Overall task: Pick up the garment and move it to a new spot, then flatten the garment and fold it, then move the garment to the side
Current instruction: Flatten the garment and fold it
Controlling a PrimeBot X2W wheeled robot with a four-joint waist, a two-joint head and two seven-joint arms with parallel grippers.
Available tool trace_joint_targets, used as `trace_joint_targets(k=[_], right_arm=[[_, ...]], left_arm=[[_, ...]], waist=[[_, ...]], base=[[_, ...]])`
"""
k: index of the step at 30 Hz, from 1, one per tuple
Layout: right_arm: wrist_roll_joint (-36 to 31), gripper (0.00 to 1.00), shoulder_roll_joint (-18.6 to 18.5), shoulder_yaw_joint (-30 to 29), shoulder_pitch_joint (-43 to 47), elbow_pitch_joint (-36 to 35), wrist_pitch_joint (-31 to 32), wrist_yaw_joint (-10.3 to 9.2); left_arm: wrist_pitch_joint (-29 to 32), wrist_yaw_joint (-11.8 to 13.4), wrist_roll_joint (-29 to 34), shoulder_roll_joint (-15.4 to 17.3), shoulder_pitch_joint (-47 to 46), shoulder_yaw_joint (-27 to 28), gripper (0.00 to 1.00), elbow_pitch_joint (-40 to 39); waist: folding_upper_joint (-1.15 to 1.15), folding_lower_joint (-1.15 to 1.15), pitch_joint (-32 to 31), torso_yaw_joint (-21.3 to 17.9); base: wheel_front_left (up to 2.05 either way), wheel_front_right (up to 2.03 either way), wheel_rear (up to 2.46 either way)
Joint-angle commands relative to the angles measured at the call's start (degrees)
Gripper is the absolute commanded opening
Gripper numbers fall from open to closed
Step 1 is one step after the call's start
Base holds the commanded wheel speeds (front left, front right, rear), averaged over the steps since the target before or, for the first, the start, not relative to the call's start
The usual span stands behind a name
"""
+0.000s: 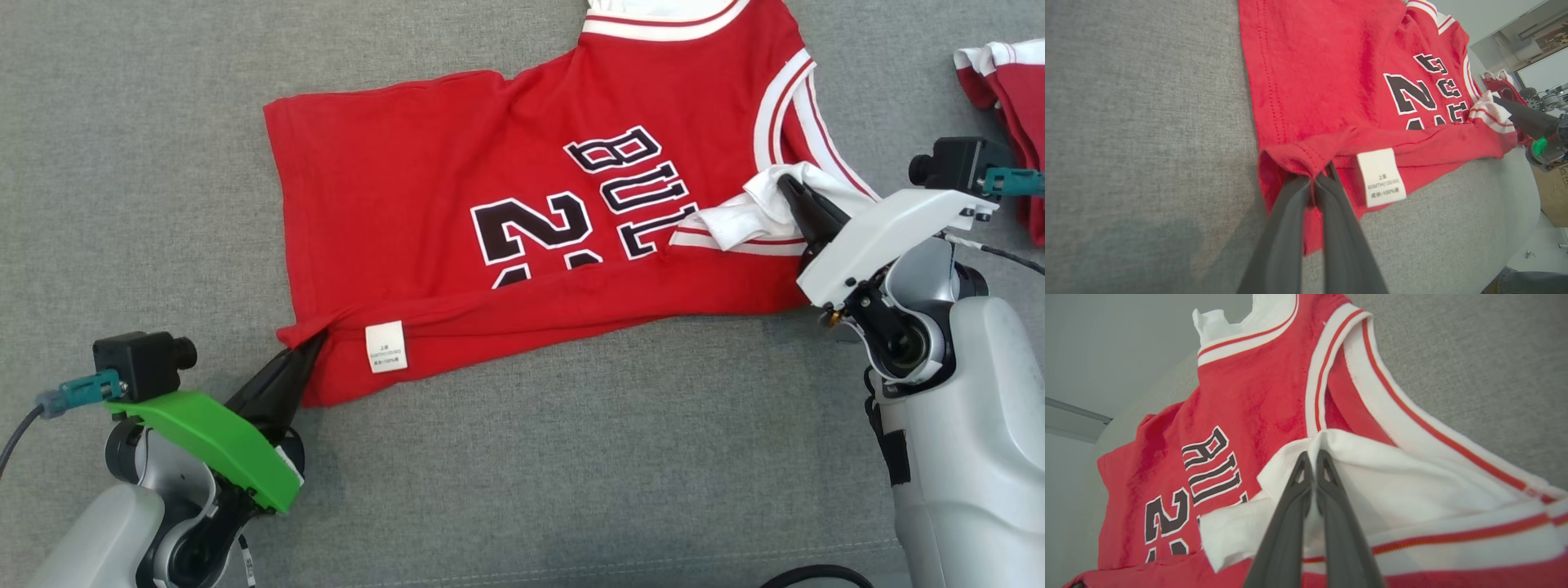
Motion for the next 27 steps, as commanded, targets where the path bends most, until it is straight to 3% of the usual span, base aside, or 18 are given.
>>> trace_joint_targets(k=[1, 6, 7, 9, 10, 11, 16, 20, 27], right_arm=[[-1.08, 0.00, -0.19, 0.43, -1.30, 0.66, 0.19, -0.01], [-3.76, 0.00, -0.20, 1.11, -3.29, 3.33, -0.26, -0.01], [-4.30, 0.15, -0.31, 1.65, -3.59, 3.88, -0.53, -0.01], [-5.45, 1.00, -0.72, 2.41, -3.84, 4.94, -1.47, -0.01], [-5.69, 1.00, -0.79, 2.73, -3.79, 5.39, -1.90, -0.01], [-5.56, 1.00, -0.80, 3.40, -3.63, 5.50, -2.13, -0.01], [-5.07, 1.00, -2.94, 5.36, -1.36, 2.96, -3.93, -0.01], [-7.35, 1.00, -7.68, 6.58, 2.99, -3.48, -3.77, -0.01], [-9.83, 1.00, -13.59, 4.07, 10.93, -14.09, 6.09, -0.01]], left_arm=[[0.86, -0.55, 0.30, -0.44, -1.92, -0.54, 0.00, 1.12], [1.85, 0.22, 0.59, -0.72, -3.17, -1.15, 0.00, 3.91], [1.58, 0.54, 0.74, -0.79, -3.31, -1.10, 0.02, 4.41], [1.29, 1.52, 1.02, -1.17, -3.30, -0.89, 0.33, 5.60], [1.09, 1.76, 1.06, -1.28, -3.25, -0.94, 0.54, 5.91], [0.91, 2.12, 1.01, -1.46, -3.03, -0.82, 1.00, 6.30], [-0.28, 3.92, 2.52, -0.46, -1.30, -0.49, 1.00, 6.05], [-1.67, 6.61, 2.83, 0.77, 3.08, 0.15, 1.00, 1.72], [0.55, 11.04, -0.23, 3.40, 11.35, 1.02, 1.00, -10.17]], waist=[[0.00, 0.00, -0.35, 0.24], [0.00, 0.00, -0.95, -0.41], [0.00, 0.00, -1.03, -0.53], [0.00, 0.00, -1.35, -0.67], [0.00, 0.00, -1.54, -0.72], [0.00, 0.00, -1.80, -0.74], [0.00, 0.00, -3.03, -0.82], [0.00, 0.00, -4.19, -1.27], [0.00, 0.00, -0.96, -1.58]], base=[[0.00, 0.00, 0.00], [0.00, 0.00, 0.00], [0.00, 0.00, 0.00], [0.00, 0.00, 0.00], [0.00, 0.00, 0.00], [0.00, 0.00, 0.00], [0.00, 0.00, 0.00], [0.00, 0.00, 0.00], [0.00, 0.00, 0.00]])
